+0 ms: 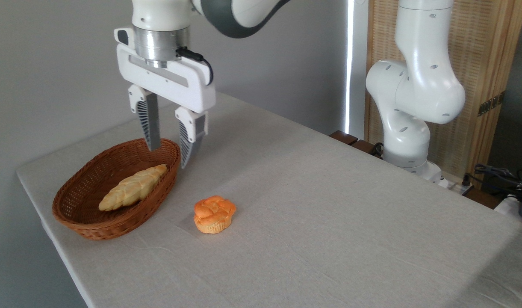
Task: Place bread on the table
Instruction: 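Move the open gripper over the croissant in the wicker basket and lower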
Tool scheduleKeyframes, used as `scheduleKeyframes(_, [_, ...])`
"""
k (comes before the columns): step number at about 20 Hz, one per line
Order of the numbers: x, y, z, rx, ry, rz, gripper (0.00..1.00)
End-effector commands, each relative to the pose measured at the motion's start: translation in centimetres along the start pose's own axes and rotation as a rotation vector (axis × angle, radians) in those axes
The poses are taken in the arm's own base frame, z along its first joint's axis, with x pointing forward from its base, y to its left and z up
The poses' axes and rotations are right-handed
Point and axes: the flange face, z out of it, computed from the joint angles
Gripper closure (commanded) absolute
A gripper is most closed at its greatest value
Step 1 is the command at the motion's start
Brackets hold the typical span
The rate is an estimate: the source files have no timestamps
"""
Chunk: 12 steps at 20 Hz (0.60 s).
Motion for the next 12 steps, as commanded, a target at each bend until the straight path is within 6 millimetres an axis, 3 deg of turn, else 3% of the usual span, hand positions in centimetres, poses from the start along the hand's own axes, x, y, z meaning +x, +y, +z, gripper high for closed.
scheduleKeyframes(1, [2.4,3.2,1.8,0.002,0.076,-0.096,0.00])
scheduleKeyframes(7, [5.3,9.1,5.9,-0.027,0.129,-0.224,0.00])
scheduleKeyframes(12, [6.6,10.8,10.5,-0.039,0.111,-0.316,0.00])
